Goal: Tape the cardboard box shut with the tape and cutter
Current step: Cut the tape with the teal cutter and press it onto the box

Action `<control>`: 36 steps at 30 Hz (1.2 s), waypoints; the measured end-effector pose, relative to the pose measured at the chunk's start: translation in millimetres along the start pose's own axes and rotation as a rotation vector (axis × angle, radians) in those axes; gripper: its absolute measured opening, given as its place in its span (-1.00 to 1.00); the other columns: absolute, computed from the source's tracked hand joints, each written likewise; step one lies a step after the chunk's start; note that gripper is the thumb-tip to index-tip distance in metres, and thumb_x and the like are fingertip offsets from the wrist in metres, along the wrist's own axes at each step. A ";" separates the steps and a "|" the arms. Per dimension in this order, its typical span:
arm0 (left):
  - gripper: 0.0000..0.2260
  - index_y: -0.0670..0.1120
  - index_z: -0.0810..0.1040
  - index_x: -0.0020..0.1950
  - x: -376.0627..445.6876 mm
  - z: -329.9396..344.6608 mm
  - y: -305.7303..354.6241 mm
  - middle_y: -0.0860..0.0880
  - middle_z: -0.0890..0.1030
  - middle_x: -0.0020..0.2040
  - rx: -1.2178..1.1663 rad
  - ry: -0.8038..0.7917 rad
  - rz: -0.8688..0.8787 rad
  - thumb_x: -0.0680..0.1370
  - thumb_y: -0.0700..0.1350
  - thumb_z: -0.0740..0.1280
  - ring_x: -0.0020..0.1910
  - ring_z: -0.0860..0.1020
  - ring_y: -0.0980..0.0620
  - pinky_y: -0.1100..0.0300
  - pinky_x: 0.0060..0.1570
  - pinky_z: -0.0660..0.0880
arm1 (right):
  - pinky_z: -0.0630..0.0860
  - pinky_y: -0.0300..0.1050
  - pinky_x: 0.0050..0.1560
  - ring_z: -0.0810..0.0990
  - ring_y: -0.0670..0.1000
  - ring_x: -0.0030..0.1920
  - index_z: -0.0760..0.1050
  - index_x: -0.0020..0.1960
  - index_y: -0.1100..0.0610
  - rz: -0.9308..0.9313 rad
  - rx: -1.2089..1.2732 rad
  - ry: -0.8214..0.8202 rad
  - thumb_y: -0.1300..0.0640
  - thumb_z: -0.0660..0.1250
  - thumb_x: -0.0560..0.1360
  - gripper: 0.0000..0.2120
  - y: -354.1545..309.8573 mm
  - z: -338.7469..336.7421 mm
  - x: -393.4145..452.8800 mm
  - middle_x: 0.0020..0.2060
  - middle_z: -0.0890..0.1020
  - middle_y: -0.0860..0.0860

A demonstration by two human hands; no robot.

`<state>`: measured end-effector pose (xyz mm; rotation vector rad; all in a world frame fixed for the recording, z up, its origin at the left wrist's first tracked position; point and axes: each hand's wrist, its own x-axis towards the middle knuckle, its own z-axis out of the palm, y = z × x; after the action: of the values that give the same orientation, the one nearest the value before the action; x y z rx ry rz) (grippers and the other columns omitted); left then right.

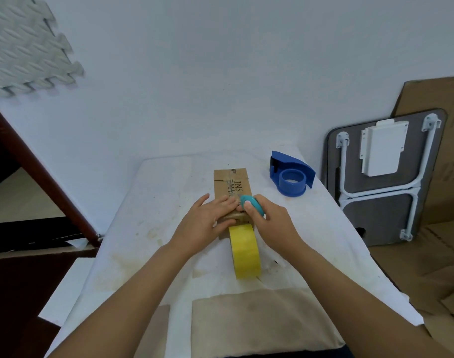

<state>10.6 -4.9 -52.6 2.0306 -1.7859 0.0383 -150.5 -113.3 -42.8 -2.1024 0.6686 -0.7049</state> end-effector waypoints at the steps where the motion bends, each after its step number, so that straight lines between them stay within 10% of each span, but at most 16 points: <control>1: -0.59 0.10 0.37 0.46 -1.3 -3.5 -0.2 0.12 0.33 0.50 -0.011 -0.012 -0.008 0.60 0.05 0.25 0.51 0.19 0.11 -0.03 0.51 0.09 | 0.39 -0.48 -0.29 0.52 -0.21 -0.26 0.45 0.02 -0.05 0.005 0.002 0.011 -0.05 0.16 0.62 -0.87 0.9 1.3 0.1 -0.24 0.56 -0.19; 6: -0.81 0.00 0.58 0.18 -15.8 -28.4 26.5 0.07 0.53 0.28 -0.403 0.151 -0.494 0.59 -0.03 0.31 0.22 0.52 0.13 0.26 0.16 0.44 | 0.35 -0.40 -0.29 0.55 -0.18 -0.22 0.53 0.10 0.07 0.038 0.018 0.016 -0.09 0.16 0.61 -0.72 3.0 4.4 0.9 -0.07 0.65 -0.12; 9: -0.56 -0.17 0.62 0.02 -21.7 -34.5 52.2 -0.13 0.70 -0.07 -0.827 -0.140 -0.821 0.57 0.20 0.24 -0.16 0.69 -0.01 0.14 -0.10 0.64 | 0.34 -0.42 -0.29 0.52 -0.25 -0.26 0.54 0.04 0.05 0.032 0.015 0.020 -0.05 0.17 0.62 -0.76 -1.1 2.5 -0.2 -0.17 0.62 -0.24; 17: -0.66 -0.13 0.61 0.17 -27.9 -12.6 74.0 -0.12 0.72 0.02 -1.228 -0.184 -0.878 0.57 0.10 0.30 0.03 0.68 -0.07 0.02 0.13 0.58 | 0.35 -0.44 -0.34 0.49 -0.22 -0.30 0.41 -0.04 -0.04 0.000 -0.038 -0.006 -0.05 0.15 0.63 -0.87 -2.7 -2.1 -3.2 -0.29 0.48 -0.26; 36: -0.70 -0.16 0.64 0.05 -24.5 -28.8 72.3 -0.13 0.74 -0.09 -1.153 -0.334 -0.881 0.58 0.06 0.31 -0.15 0.71 -0.01 0.14 -0.10 0.65 | 0.30 -0.30 -0.35 0.47 -0.14 -0.34 0.35 -0.07 -0.06 0.009 -0.103 -0.010 -0.08 0.13 0.63 -0.85 3.7 4.6 2.5 -0.24 0.54 -0.09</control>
<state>-54.8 22.3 -12.1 1.6940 -0.5449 -1.3003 -146.4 -114.6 -47.6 -2.1944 0.7217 -0.6671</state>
